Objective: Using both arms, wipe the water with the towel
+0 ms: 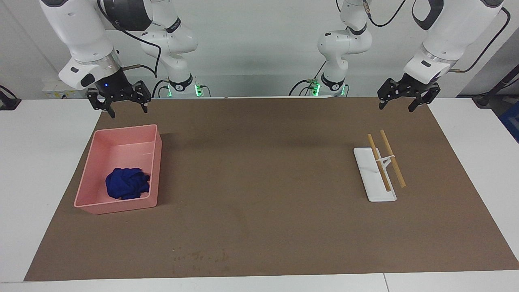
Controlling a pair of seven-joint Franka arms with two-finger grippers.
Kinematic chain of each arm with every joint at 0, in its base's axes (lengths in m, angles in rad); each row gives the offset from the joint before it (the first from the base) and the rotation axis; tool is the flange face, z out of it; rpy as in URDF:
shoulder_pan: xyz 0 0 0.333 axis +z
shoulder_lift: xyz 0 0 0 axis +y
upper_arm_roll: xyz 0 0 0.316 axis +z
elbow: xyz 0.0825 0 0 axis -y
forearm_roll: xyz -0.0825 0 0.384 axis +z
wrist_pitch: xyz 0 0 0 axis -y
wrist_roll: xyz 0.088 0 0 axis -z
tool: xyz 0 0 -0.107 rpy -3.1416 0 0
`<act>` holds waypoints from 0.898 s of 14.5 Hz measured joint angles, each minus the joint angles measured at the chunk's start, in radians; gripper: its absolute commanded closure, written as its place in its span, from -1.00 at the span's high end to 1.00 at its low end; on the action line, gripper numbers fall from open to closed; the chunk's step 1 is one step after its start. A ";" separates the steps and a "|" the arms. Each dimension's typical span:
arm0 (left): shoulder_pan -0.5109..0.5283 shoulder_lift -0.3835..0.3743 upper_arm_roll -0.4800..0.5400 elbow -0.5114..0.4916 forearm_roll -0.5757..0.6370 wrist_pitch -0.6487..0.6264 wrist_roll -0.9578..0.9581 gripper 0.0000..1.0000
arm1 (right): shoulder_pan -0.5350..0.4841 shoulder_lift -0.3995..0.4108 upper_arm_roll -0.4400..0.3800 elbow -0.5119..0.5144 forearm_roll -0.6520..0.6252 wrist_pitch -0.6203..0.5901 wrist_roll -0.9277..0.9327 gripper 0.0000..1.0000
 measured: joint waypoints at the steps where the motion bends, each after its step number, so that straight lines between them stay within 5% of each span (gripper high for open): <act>1: 0.000 0.000 0.000 0.000 0.000 0.000 0.000 1.00 | 0.000 0.000 0.000 -0.006 0.000 0.014 0.000 1.00; 13: 0.000 0.000 0.000 0.000 0.000 0.000 0.000 1.00 | -0.032 0.031 0.021 0.022 0.000 0.059 0.000 1.00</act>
